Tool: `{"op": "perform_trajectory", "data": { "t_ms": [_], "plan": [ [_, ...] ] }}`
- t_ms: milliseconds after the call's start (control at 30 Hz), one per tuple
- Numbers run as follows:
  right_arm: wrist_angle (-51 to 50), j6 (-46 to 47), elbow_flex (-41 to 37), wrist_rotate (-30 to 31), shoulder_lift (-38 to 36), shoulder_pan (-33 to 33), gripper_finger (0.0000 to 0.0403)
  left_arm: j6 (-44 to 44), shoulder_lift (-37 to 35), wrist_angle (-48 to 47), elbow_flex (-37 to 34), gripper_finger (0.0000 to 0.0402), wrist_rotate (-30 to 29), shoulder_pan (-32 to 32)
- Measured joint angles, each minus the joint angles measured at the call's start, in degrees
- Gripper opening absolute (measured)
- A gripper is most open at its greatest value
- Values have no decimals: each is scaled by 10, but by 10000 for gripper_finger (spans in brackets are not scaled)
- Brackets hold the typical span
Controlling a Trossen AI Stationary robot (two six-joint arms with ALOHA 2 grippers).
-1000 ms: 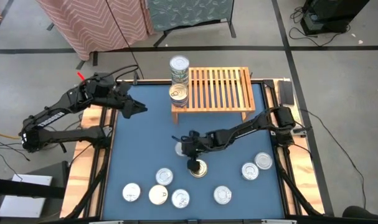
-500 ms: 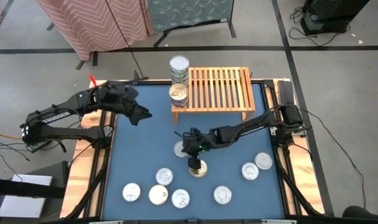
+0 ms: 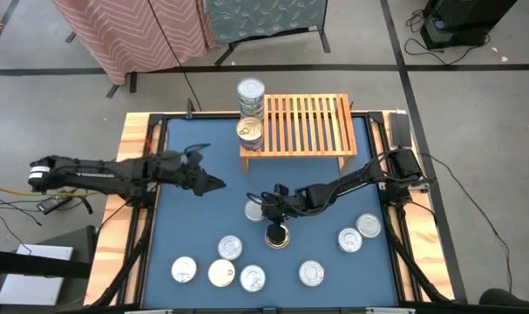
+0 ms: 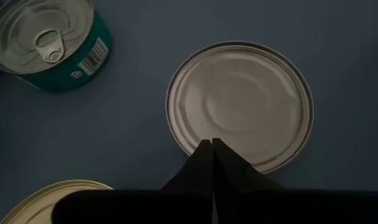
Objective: Stack canned seafood by type on shelf
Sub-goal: Stack the green tuna can on top of the other green tuna cans on the shelf
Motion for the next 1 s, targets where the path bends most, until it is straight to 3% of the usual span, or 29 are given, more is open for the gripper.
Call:
{"op": "perform_trajectory", "data": {
  "t_ms": [133,367,833,1000],
  "plan": [
    [7,43,-16,32,-2,2,1,-74,8,47,-61,229,-37,-24],
    [48,85,-56,33,-3,-2,1,-203,39,201,-136,229,-64,-40],
    [84,125,-79,49,4,-2,0,-292,175,283,-139,229,-71,-47],
    [89,133,-79,66,14,9,0,-309,232,361,-139,229,-69,-59]
  ]
}}
